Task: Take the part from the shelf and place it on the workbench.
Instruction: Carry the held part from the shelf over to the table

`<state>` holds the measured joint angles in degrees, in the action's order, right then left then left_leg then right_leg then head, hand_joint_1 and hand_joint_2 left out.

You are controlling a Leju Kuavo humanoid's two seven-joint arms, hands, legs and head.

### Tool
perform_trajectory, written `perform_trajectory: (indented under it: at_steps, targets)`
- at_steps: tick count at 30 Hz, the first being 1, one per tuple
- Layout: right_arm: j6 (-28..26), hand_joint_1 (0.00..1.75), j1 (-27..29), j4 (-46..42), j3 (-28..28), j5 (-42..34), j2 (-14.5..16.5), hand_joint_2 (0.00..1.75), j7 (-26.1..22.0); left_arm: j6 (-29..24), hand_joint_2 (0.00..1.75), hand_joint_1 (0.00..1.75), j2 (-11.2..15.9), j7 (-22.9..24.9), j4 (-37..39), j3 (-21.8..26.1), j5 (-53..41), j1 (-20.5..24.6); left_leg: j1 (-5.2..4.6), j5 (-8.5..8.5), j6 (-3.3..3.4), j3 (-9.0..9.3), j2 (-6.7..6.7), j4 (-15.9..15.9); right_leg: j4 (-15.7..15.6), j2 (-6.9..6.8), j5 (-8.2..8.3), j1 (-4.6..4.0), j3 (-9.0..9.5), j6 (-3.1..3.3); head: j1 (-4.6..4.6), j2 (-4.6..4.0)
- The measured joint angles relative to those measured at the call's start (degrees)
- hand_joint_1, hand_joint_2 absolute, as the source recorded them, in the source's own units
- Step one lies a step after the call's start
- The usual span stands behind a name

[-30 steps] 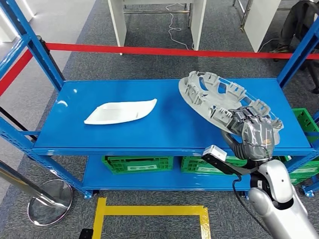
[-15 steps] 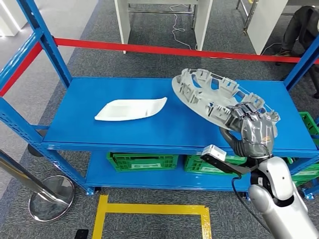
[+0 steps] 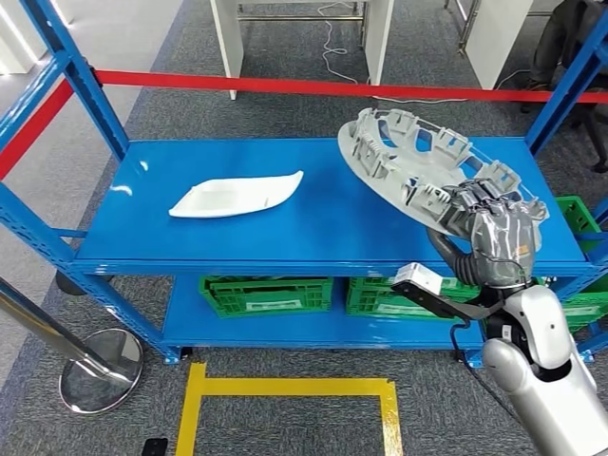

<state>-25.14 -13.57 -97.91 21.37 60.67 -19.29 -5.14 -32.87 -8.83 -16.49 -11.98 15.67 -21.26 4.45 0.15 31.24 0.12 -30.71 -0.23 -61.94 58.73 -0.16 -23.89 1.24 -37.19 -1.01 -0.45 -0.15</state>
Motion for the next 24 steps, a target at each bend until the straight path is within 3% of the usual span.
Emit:
perform_trajectory:
  at_steps: [2,5,7,9,10,12,13,15,17,18,21,22,24]
  targets:
    - [0.0,1.75,0.0,-0.1,0.0,0.0,-0.1,1.75,0.0,-0.1,1.75,0.00,-0.1,0.0,0.0,0.1,-0.1,0.1,-0.24,-0.61,0.50,1.67,-0.06,3.6,-0.1,-0.04,0.69,-0.06,-0.31,-0.73,0.04,0.00]
    - [0.0,1.75,0.0,-0.2,0.0,0.0,-0.2,1.75,-0.1,-0.2,1.75,0.00,-0.1,0.0,0.0,0.1,-0.1,0.0,-0.41,-1.78,1.60,1.00,0.03,3.9,-0.2,-0.05,1.17,0.18,-0.81,-1.77,0.05,0.00]
    - [0.0,1.75,-0.1,-0.2,0.0,0.0,-0.4,1.75,-0.3,-0.3,1.75,0.00,-0.1,0.0,0.0,0.2,-0.2,0.1,-0.28,-2.93,2.41,0.19,0.19,4.2,2.7,0.02,-2.10,0.32,-2.21,-2.12,0.22,0.00]
    - [0.1,1.75,-0.2,-0.2,0.1,0.0,-0.5,1.75,-0.5,-0.3,1.75,0.00,-0.2,0.0,0.0,0.2,-0.3,0.1,-0.41,-3.89,2.87,-1.06,0.28,4.1,9.9,0.05,-7.45,0.33,-4.40,-2.37,0.45,0.00]
    - [0.2,1.75,-0.2,-0.2,0.1,0.0,-0.5,1.75,-0.6,-0.3,1.75,0.00,-0.3,0.0,0.0,0.2,-0.3,0.1,-0.51,-4.37,2.93,-1.74,0.30,4.1,13.4,0.05,-9.16,0.32,-5.12,-2.47,0.53,0.00]
    - [0.2,1.75,-0.3,-0.2,0.2,0.1,-0.5,1.75,-0.7,-0.3,1.75,0.00,-0.3,0.0,0.0,0.2,-0.4,0.1,-0.67,-5.19,2.93,-3.02,0.31,3.9,15.6,0.04,-9.26,0.30,-4.23,-2.50,0.60,0.00]
    - [0.2,1.75,-0.3,-0.2,0.2,0.1,-0.5,1.75,-0.8,-0.3,1.75,0.00,-0.3,0.0,0.0,0.2,-0.4,0.1,-0.71,-5.47,2.89,-3.45,0.31,3.9,14.7,0.04,-8.39,0.29,-2.99,-2.44,0.60,0.00]
    - [0.2,1.75,-0.4,-0.2,0.3,0.1,-0.5,1.75,-0.8,-0.3,1.75,0.00,-0.3,0.0,0.0,0.2,-0.6,0.2,-0.74,-5.90,2.69,-4.11,0.30,3.6,8.5,0.02,-6.45,0.23,1.59,-2.17,0.61,0.00]
    - [0.2,1.75,-0.7,-0.2,0.3,0.1,-0.5,1.75,-0.9,-0.3,1.75,0.00,-0.4,0.0,0.0,0.2,-0.8,0.2,-0.89,-6.40,2.21,-4.71,0.29,3.4,1.6,0.00,-6.17,0.00,6.38,-1.90,0.60,0.00]
    - [0.2,1.75,-0.9,-0.2,0.4,0.0,-0.5,1.75,-0.9,-0.3,1.75,0.00,-0.4,0.0,0.0,0.2,-0.9,0.2,-0.94,-6.72,1.91,-4.93,0.30,3.3,-0.3,0.03,-6.48,-0.13,7.57,-1.77,0.59,0.00]
    - [0.2,1.75,-1.1,-0.3,0.5,0.0,-0.5,1.75,-1.0,-0.4,1.75,0.00,-0.4,0.1,0.0,0.2,-1.0,0.2,-0.90,-7.31,0.92,-5.44,0.27,3.2,-1.2,0.01,-5.97,-0.18,7.40,-0.72,0.57,0.00]
    - [0.2,1.75,-1.2,-0.3,0.6,0.0,-0.5,1.75,-1.1,-0.3,1.75,0.00,-0.4,0.1,0.0,0.3,-1.0,0.2,-0.83,-6.44,0.55,-5.87,0.21,2.5,-1.3,-0.09,-5.51,-0.08,7.04,-0.16,0.49,0.00]
    - [0.2,1.75,-1.3,-0.3,0.7,0.0,-0.5,1.75,-1.1,-0.3,1.75,0.00,-0.4,0.1,0.0,0.4,-1.1,0.2,-0.53,-2.16,-0.16,-7.66,0.13,-2.2,-1.4,-0.29,-4.53,0.05,6.02,0.65,0.32,0.00]
